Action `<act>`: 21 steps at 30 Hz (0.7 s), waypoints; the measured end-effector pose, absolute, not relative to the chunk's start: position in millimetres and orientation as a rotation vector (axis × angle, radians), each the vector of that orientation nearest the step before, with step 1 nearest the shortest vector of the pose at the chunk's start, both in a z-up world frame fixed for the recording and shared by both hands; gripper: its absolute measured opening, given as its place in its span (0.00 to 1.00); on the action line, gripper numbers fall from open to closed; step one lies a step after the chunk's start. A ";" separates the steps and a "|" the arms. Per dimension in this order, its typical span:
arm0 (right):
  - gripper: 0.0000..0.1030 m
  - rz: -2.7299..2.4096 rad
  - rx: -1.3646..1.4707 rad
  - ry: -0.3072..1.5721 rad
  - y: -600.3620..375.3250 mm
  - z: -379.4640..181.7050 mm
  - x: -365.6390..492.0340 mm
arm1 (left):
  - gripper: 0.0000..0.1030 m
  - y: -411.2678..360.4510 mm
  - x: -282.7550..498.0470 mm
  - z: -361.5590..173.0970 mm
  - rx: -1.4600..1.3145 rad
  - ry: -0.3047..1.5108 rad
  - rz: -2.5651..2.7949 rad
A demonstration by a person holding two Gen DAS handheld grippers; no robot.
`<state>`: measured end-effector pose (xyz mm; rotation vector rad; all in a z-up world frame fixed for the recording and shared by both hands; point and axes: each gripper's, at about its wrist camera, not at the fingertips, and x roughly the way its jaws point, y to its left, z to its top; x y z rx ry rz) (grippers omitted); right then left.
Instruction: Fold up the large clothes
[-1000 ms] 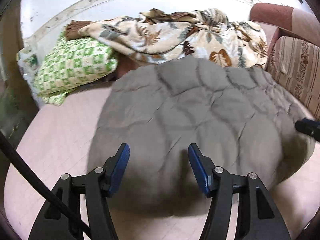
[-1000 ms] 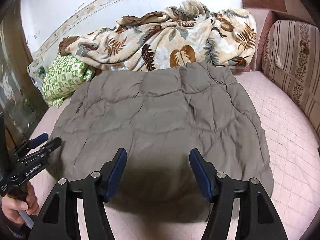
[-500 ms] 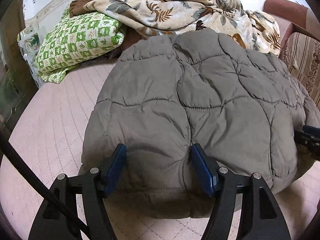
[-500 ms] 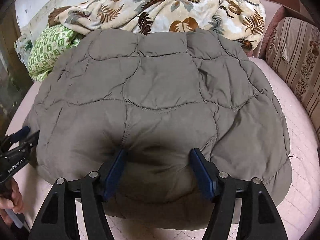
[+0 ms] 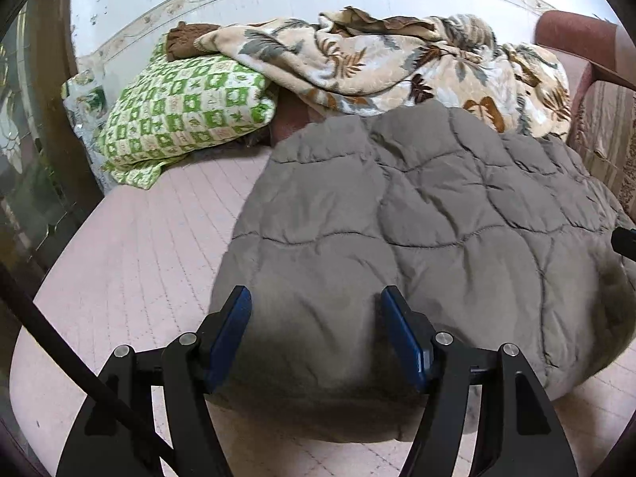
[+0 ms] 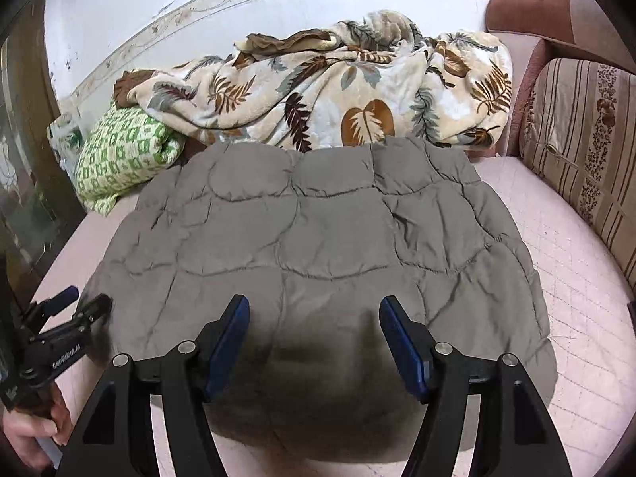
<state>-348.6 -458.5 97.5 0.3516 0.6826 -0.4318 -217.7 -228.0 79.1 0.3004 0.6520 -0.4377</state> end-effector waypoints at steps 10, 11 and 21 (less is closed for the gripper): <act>0.70 -0.421 0.328 0.754 -445.6 72.5 -298.9 | 0.65 -226.1 -208.2 69.4 0.313 0.685 -0.417; 0.70 -0.422 0.324 0.761 -445.7 70.1 -297.7 | 0.65 -226.2 -207.4 68.6 0.314 0.690 -0.417; 0.72 -0.411 0.352 0.794 -450.6 60.3 -295.6 | 0.65 -227.0 -204.0 65.6 0.317 0.717 -0.413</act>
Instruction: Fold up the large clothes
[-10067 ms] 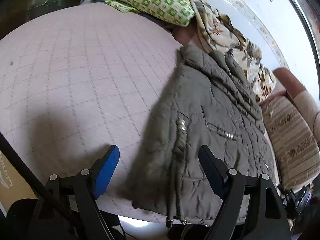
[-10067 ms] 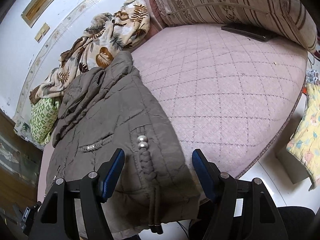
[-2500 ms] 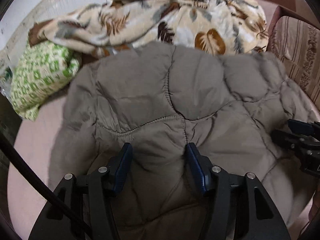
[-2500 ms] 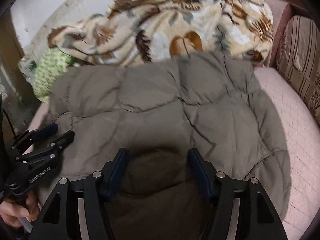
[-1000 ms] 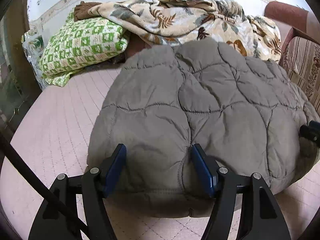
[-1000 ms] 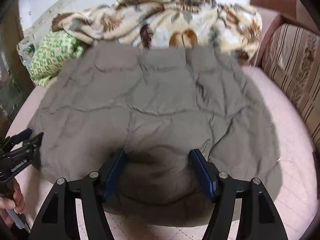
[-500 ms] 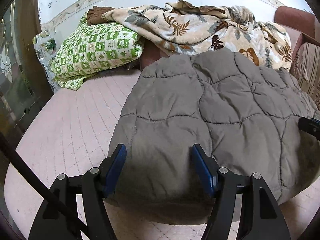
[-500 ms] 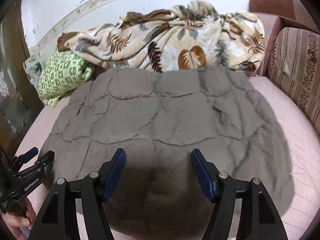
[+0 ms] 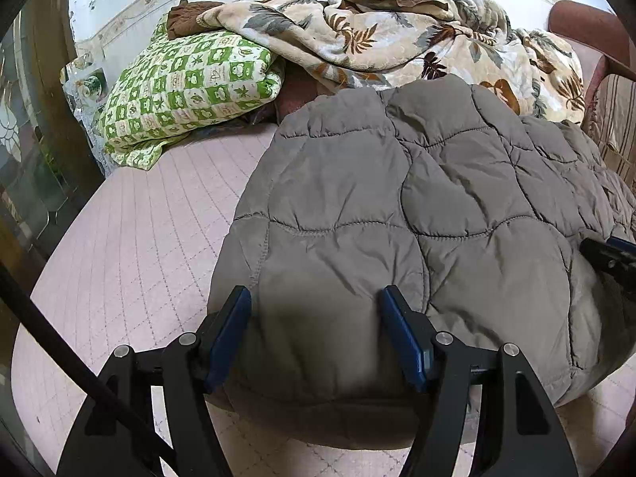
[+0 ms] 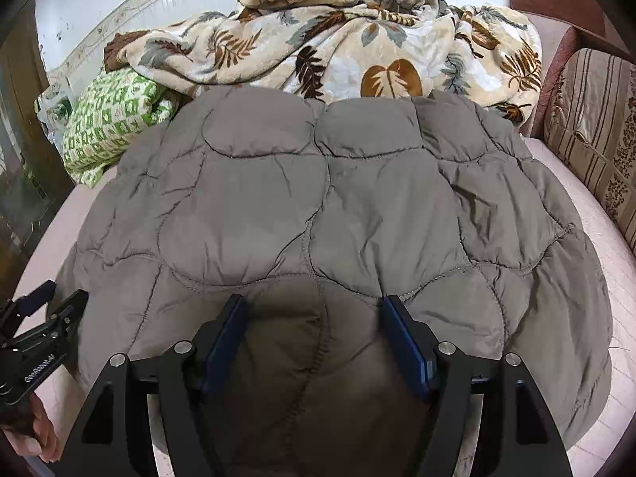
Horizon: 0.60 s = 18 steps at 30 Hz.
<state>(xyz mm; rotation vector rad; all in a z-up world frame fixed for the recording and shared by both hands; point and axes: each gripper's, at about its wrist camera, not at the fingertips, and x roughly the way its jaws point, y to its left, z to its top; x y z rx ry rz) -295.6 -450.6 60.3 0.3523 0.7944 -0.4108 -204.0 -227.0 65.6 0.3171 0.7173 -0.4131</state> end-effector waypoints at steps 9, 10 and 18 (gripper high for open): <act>0.72 -0.440 0.396 0.723 -463.9 90.6 -329.8 | 0.65 -228.7 -211.4 73.4 0.328 0.684 -0.417; 0.72 -0.453 0.400 0.725 -467.9 91.3 -332.3 | 0.65 -229.6 -212.4 73.6 0.330 0.683 -0.421; 0.72 -0.598 0.504 0.767 -513.2 80.6 -358.3 | 0.65 -232.9 -212.7 73.7 0.333 0.681 -0.422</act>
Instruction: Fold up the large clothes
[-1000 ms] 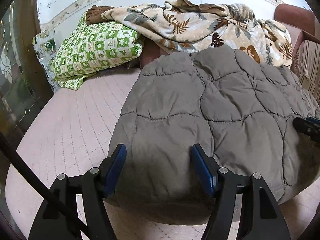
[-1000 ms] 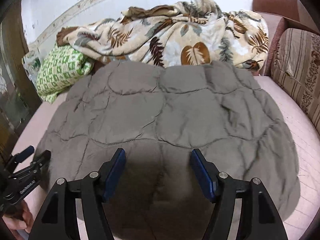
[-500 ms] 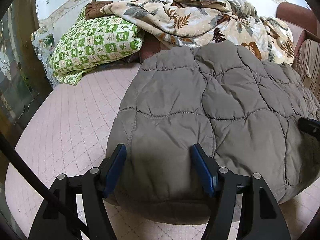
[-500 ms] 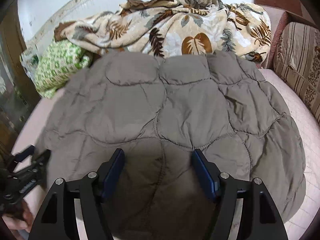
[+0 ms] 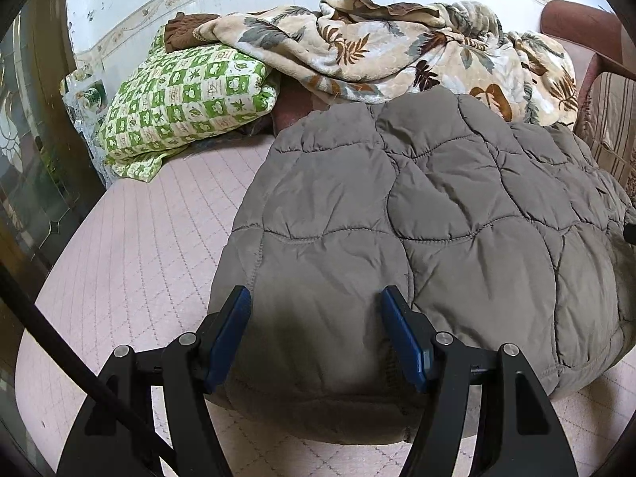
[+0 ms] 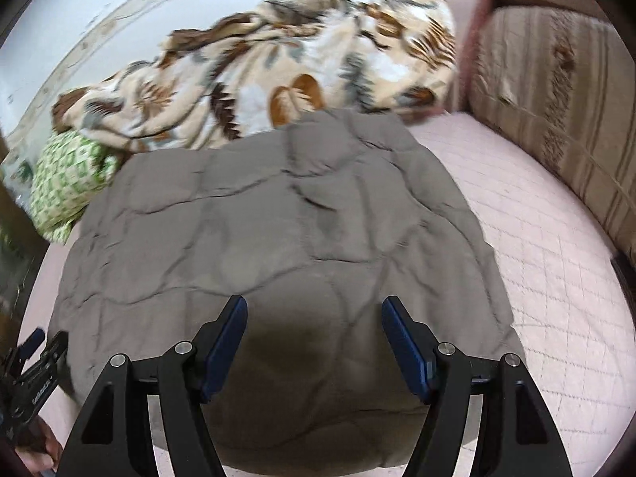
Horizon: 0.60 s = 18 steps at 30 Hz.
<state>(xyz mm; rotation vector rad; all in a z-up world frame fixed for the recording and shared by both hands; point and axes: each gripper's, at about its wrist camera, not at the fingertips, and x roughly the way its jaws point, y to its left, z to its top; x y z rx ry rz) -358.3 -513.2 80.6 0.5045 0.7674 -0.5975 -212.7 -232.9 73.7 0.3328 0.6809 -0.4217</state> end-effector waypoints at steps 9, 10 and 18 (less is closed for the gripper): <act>0.74 -0.613 0.493 0.846 -514.7 66.1 -351.0 | 0.65 -235.1 -211.1 70.1 0.340 0.690 -0.422; 0.74 -0.613 0.494 0.843 -514.5 66.5 -351.5 | 0.65 -234.9 -211.0 69.9 0.340 0.689 -0.422; 0.74 -0.596 0.468 0.753 -501.9 85.9 -356.7 | 0.65 -234.7 -214.6 73.7 0.342 0.672 -0.426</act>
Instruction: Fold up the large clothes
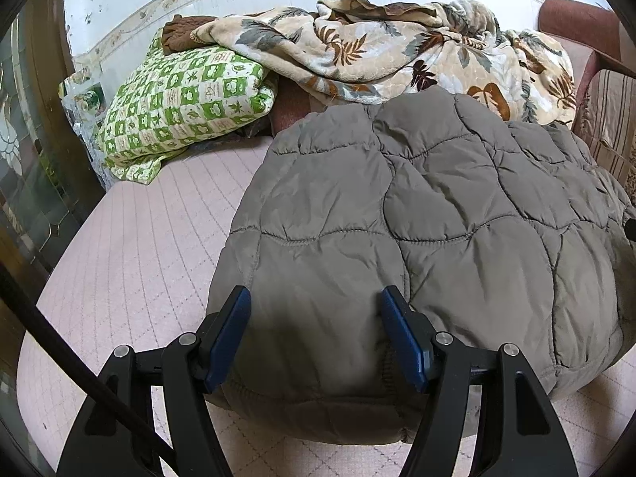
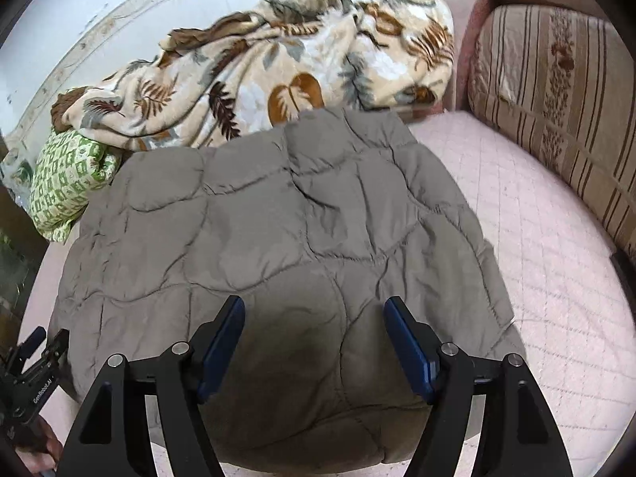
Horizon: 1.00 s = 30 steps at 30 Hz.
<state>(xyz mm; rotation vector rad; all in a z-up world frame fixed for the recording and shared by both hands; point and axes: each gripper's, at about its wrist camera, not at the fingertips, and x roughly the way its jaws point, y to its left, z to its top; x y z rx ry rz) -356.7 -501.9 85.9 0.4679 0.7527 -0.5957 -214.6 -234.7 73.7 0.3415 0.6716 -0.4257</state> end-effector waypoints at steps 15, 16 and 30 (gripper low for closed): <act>0.74 -0.591 0.482 0.738 -506.8 87.1 -359.0 | 0.65 -235.1 -215.3 77.5 0.346 0.657 -0.427; 0.74 -0.598 0.487 0.733 -509.2 87.7 -360.7 | 0.65 -234.6 -214.0 79.3 0.346 0.652 -0.422; 0.67 -0.679 0.645 0.722 -561.9 76.5 -389.7 | 0.65 -212.8 -152.7 64.9 0.233 0.784 -0.347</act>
